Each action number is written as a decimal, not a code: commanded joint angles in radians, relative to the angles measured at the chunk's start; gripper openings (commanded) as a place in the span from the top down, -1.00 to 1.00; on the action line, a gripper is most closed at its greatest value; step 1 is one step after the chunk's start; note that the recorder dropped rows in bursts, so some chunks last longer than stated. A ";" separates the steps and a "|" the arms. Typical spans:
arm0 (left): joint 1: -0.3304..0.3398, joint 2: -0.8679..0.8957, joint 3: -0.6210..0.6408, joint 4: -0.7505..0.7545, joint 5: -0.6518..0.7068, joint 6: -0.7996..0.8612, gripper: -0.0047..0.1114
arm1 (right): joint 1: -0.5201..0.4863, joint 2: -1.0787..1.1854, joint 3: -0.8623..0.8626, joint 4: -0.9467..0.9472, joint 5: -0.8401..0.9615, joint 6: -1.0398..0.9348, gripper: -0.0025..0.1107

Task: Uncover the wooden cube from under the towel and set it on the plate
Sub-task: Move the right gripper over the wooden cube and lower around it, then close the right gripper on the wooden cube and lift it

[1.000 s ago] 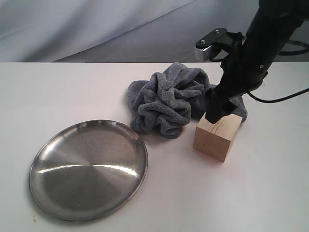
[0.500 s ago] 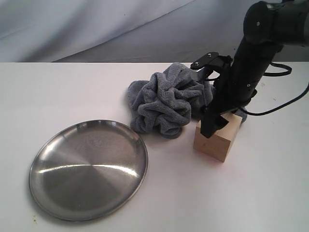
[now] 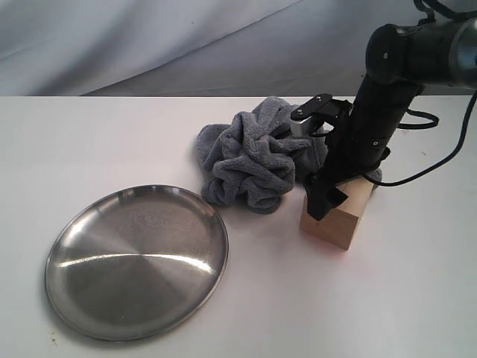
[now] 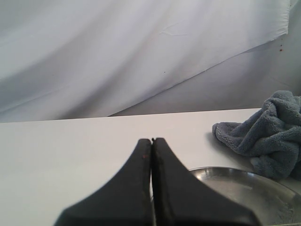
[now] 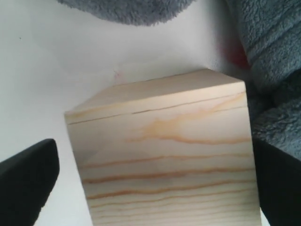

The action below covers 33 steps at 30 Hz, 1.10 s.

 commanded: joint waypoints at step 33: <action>-0.005 -0.004 0.004 -0.002 -0.003 -0.003 0.92 | -0.001 0.050 0.005 -0.005 -0.004 0.302 0.93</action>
